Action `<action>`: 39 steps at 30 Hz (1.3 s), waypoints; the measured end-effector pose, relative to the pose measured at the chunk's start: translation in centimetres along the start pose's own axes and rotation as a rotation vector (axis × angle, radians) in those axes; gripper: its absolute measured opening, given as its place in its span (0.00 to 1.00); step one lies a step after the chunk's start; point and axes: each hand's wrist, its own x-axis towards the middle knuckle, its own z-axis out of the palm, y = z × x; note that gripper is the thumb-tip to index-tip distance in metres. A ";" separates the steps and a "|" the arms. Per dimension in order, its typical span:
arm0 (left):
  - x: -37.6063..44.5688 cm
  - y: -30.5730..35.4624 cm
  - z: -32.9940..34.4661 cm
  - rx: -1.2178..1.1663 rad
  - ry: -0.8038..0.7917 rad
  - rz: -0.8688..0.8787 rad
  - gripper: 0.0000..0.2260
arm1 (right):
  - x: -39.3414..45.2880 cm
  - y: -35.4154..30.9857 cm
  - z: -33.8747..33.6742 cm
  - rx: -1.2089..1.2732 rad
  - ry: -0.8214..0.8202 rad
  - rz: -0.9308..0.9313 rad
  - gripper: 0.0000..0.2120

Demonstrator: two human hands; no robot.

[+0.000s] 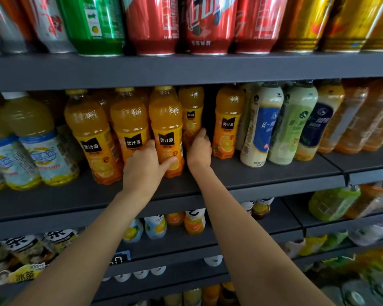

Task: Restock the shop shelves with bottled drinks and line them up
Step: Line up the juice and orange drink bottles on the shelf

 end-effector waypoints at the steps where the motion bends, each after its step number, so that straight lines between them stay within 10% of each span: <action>1: 0.0 0.1 -0.1 0.006 -0.006 -0.004 0.23 | -0.3 0.1 -0.1 0.000 0.011 -0.006 0.19; 9: -0.3 0.5 -0.4 0.023 0.001 0.002 0.22 | -3.5 1.5 -4.5 0.042 0.448 -0.197 0.28; 16: -0.2 0.5 -0.5 0.039 -0.018 -0.002 0.21 | -1.1 2.1 -4.9 0.025 0.166 0.170 0.37; 39: -0.5 0.7 -0.7 0.031 0.017 -0.013 0.22 | -4.5 1.1 -5.0 0.074 0.036 -0.018 0.30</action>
